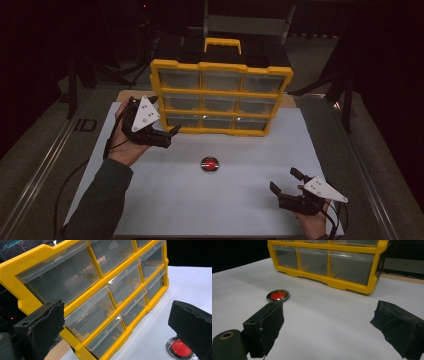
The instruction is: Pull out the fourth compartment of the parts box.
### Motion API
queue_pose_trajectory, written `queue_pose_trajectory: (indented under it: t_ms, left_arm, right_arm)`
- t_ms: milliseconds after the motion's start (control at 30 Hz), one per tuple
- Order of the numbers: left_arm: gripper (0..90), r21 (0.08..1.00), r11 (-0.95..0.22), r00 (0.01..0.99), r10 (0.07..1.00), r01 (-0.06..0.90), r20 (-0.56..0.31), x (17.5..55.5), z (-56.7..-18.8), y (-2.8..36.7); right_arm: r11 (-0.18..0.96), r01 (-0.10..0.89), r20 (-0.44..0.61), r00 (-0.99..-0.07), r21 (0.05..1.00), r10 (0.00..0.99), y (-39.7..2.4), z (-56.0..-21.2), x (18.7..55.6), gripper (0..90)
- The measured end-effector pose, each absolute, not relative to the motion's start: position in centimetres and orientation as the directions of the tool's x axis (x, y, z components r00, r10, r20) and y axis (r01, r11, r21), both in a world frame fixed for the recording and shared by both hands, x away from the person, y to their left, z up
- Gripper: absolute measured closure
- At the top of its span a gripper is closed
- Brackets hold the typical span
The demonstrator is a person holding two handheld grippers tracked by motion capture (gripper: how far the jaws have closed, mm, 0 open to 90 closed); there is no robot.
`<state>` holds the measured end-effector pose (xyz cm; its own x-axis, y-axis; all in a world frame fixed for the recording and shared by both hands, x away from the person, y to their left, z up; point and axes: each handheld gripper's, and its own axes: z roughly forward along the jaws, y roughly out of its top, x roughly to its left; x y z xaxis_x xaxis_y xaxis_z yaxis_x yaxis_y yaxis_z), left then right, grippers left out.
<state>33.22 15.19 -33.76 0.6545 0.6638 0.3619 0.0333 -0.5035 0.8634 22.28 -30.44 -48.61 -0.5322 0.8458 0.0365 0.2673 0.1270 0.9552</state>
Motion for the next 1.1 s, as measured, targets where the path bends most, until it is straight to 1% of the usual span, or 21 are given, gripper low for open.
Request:
queue_pose_trajectory:
  t_ms: [1100]
  left_arm:
    - [1.0, 0.813, -0.579, 0.633, 0.652, 0.060, 0.418, 35.4, -35.0, 13.9]
  right_arm:
    - [0.130, 0.267, 0.034, -0.533, 0.955, 0.845, -30.4, -48.6, 22.3, 9.2]
